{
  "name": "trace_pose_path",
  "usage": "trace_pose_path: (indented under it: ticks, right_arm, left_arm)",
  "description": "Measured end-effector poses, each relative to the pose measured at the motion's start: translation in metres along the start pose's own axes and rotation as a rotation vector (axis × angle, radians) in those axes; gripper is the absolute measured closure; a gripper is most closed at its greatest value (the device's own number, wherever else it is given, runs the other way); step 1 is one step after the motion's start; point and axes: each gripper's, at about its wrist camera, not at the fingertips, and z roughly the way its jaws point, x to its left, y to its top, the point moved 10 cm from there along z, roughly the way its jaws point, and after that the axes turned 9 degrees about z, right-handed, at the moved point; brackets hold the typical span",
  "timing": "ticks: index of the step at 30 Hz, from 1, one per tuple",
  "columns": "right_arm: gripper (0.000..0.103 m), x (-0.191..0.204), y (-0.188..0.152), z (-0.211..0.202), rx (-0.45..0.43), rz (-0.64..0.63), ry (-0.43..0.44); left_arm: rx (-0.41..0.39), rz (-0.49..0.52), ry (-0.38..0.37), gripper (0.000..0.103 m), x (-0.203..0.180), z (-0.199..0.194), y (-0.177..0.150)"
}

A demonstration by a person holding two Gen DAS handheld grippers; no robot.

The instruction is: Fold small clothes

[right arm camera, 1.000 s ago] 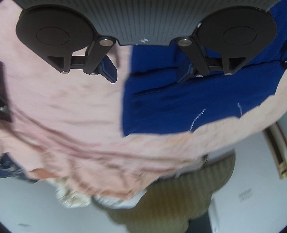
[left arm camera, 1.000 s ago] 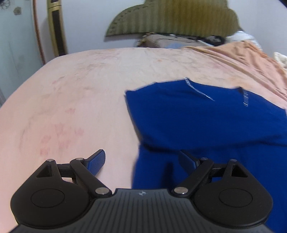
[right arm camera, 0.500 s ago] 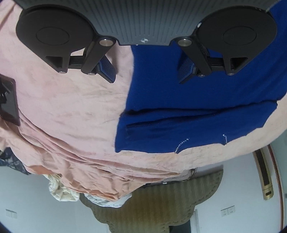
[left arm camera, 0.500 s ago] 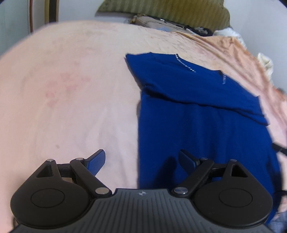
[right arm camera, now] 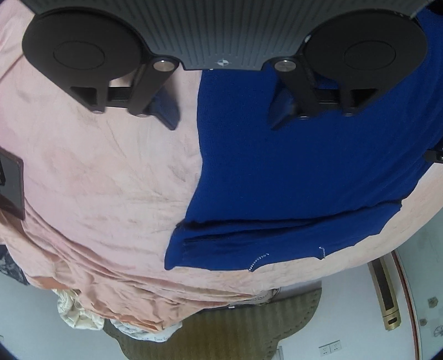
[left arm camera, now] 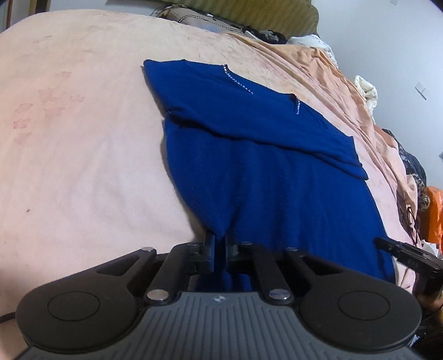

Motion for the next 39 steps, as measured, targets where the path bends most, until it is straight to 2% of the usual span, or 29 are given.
trace_pose_path:
  ticks: [1,2,3,6,8,14,16,18,21,23,24,25,26,27,28,29,31,33,34,36,39]
  right_arm:
    - [0.082,0.003,0.001,-0.001,-0.001,-0.004,0.033]
    - [0.096,0.005,0.002,-0.002,0.006,0.008,0.067]
    - [0.096,0.006,0.004,-0.002,0.017,0.042,0.103]
    - [0.096,0.007,0.014,-0.003,-0.001,0.06,0.113]
    - [0.096,0.005,0.031,-0.005,-0.029,0.082,0.129]
    - [0.096,0.006,0.09,0.011,-0.138,-0.026,0.03]
    - [0.096,0.003,0.104,0.021,-0.167,-0.06,-0.021]
    - [0.096,-0.001,0.112,0.034,-0.17,-0.061,-0.041]
    - [0.078,-0.014,0.106,0.05,-0.122,-0.002,-0.067]
    - [0.058,-0.02,0.099,0.044,-0.132,0.018,-0.096]
    - [0.057,-0.021,0.095,0.037,-0.144,0.015,-0.105]
    - [0.057,-0.021,0.091,0.03,-0.152,0.01,-0.11]
    - [0.057,-0.02,0.086,0.021,-0.154,0.008,-0.109]
    - [0.057,-0.018,0.08,0.012,-0.155,0.01,-0.097]
    - [0.054,-0.014,0.074,0.004,-0.151,0.012,-0.074]
    - [0.052,-0.008,0.067,-0.002,-0.144,0.013,-0.039]
    - [0.04,0.004,0.053,-0.007,-0.116,0.005,0.028]
    - [0.029,0.012,0.036,0.002,-0.066,-0.039,0.047]
    - [0.027,0.012,0.031,0.01,-0.046,-0.066,0.016]
    - [0.027,0.004,0.023,0.023,-0.026,-0.103,-0.111]
    - [0.026,0.007,0.031,0.009,-0.085,-0.071,-0.097]
  left_arm:
    - [-0.007,0.009,0.01,0.098,-0.002,-0.002,0.001]
    - [-0.016,0.019,0.016,0.098,-0.004,-0.004,0.002]
    - [-0.027,0.025,0.019,0.098,-0.006,-0.006,0.005]
    - [-0.069,0.017,0.035,0.098,-0.004,-0.013,0.022]
    - [-0.099,0.016,0.079,0.098,0.002,-0.014,0.039]
    - [-0.152,0.059,0.196,0.098,0.012,0.007,0.084]
    - [-0.157,0.092,0.257,0.098,0.013,0.017,0.09]
    - [-0.141,0.104,0.266,0.098,0.014,0.026,0.092]
    - [-0.108,0.062,0.275,0.096,0.023,0.028,0.085]
    - [-0.097,0.046,0.283,0.093,0.027,0.022,0.079]
    - [-0.097,0.05,0.298,0.086,0.028,0.016,0.076]
    - [-0.099,0.059,0.319,0.071,0.026,0.011,0.072]
    - [-0.103,0.071,0.353,0.061,0.025,0.004,0.068]
    - [-0.116,0.086,0.388,0.041,0.022,-0.003,0.064]
    - [-0.135,0.103,0.411,0.031,0.017,-0.01,0.06]
    - [-0.149,0.126,0.425,0.03,0.01,-0.014,0.056]
    - [-0.15,0.175,0.428,0.03,-0.005,-0.016,0.047]
    - [-0.127,0.226,0.433,0.03,-0.018,-0.008,0.04]
    - [-0.108,0.244,0.461,0.03,-0.02,-0.003,0.036]
    - [-0.078,0.262,0.506,0.03,-0.023,0.003,0.03]
    - [-0.079,0.262,0.491,0.03,-0.032,0.005,0.026]
